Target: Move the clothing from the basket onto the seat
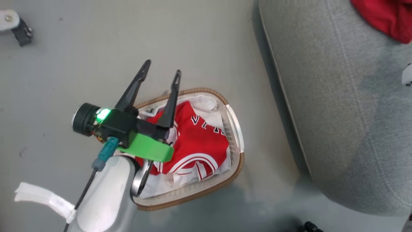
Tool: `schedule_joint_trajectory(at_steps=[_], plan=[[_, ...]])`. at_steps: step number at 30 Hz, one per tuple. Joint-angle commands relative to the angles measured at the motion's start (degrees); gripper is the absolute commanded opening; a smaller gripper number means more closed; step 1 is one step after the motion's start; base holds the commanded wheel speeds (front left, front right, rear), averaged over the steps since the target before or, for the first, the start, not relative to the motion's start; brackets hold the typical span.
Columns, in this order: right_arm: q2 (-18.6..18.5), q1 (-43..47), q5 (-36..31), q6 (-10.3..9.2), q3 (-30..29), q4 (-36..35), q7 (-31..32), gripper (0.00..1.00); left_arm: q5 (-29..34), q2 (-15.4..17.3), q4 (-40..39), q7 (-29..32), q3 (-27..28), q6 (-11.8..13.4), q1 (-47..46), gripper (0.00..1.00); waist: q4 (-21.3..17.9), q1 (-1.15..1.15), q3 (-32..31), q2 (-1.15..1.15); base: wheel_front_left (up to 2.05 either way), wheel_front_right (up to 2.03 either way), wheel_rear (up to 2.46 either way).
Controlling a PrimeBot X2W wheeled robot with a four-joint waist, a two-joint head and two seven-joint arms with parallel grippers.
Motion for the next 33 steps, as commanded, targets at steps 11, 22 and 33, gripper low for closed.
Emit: schedule_joint_trajectory(at_steps=[11, 22, 33], plan=[[6.11, 1.24, 3.52, -0.08, 5.54, 4.15, -0.02, 1.0, -3.24, -2.29, -0.88, -0.03, 12.22, 1.1, 11.23, 1.0, 2.73, 0.0, -16.04, 0.0, 0.0, 0.0, 0.0], [9.72, 15.11, 7.34, -0.08, 15.16, 0.36, -0.02, 1.0, -3.0, -3.25, -0.79, -0.04, 18.57, 1.84, 21.44, 1.0, 6.83, 0.0, -23.98, 0.0, 0.0, 0.0, 0.0], [9.79, 27.22, 15.97, -0.08, 24.29, -4.64, -0.02, 1.0, -6.09, -3.29, -0.5, -0.03, 20.67, 3.25, 29.05, 1.0, 8.86, 0.0, -29.59, 0.0, 0.0, 0.0, 0.0]])
